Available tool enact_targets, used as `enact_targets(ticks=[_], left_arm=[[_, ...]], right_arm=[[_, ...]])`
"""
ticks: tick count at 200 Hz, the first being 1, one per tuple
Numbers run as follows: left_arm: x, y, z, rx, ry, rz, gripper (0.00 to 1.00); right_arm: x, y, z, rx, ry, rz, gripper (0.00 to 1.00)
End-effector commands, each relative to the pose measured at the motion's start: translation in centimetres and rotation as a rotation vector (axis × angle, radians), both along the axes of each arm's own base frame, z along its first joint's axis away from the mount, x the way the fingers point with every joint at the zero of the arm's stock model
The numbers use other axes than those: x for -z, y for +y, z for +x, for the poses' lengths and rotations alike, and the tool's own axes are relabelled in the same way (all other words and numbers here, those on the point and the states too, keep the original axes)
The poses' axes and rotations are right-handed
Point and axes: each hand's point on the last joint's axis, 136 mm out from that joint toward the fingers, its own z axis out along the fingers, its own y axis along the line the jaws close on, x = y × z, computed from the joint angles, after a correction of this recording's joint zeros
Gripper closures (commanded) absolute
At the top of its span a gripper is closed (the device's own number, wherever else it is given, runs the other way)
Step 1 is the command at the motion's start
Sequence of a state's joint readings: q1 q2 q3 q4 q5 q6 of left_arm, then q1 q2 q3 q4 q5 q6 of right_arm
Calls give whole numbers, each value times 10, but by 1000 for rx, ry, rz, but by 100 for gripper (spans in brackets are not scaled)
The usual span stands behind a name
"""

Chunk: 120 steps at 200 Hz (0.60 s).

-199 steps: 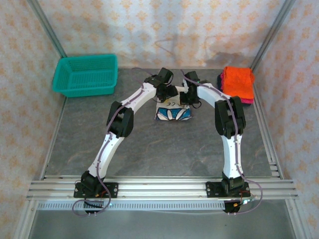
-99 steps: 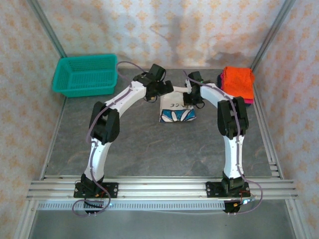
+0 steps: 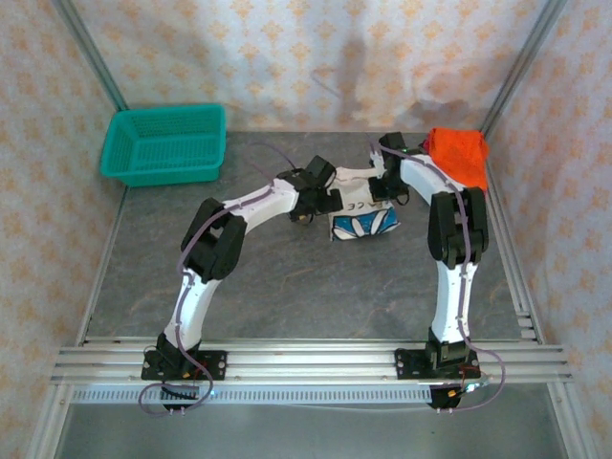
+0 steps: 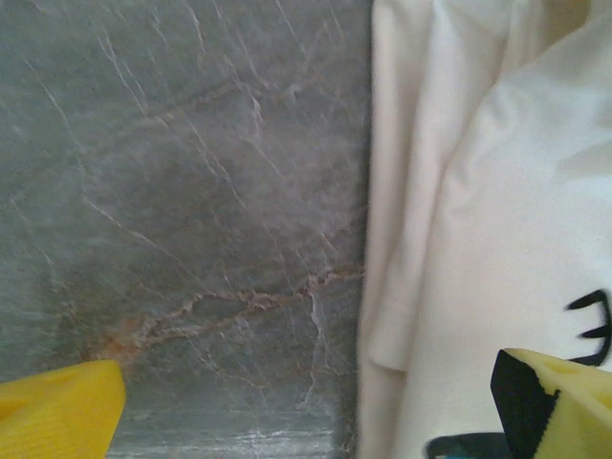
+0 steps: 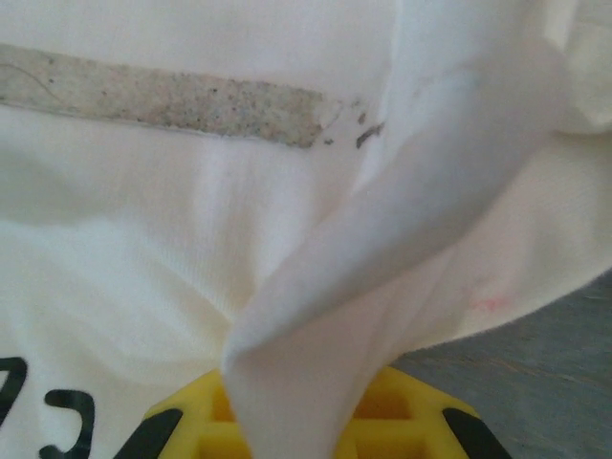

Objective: Fold and stack the t-shirts

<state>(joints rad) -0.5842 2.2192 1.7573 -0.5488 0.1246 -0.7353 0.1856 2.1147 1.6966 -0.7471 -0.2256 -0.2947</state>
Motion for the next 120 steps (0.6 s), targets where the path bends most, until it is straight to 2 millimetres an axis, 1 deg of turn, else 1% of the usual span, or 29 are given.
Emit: enact_targets(ticks=[1, 37, 41, 44, 45, 47, 58, 87, 107, 120], left_arm=[[-36, 19, 2, -54, -84, 5, 1], [-57, 42, -25, -77, -122, 12, 1], [-57, 45, -29, -79, -123, 15, 1], [-53, 48, -32, -82, -117, 24, 1], [-59, 49, -33, -83, -126, 19, 1], [-64, 51, -34, -86, -135, 15, 1], [-69, 60, -44, -98, -145, 22, 1], [-74, 80, -65, -123, -157, 42, 1], [-75, 89, -73, -133, -161, 55, 1], [-73, 93, -77, -135, -156, 67, 1]], right_arm=[[-67, -40, 23, -18, -162, -188, 100], [-99, -57, 44, -17, -207, -275, 100], [-103, -59, 47, -16, -214, -286, 100], [-105, -60, 49, -17, -221, -293, 100], [-106, -61, 49, -15, -223, -295, 100], [-108, -62, 51, -16, -228, -299, 100], [-118, -64, 57, -15, -255, -312, 100], [-143, -74, 70, -11, -310, -336, 100], [-159, -78, 78, -26, -349, -325, 100], [-172, -84, 81, -29, -358, -309, 100]])
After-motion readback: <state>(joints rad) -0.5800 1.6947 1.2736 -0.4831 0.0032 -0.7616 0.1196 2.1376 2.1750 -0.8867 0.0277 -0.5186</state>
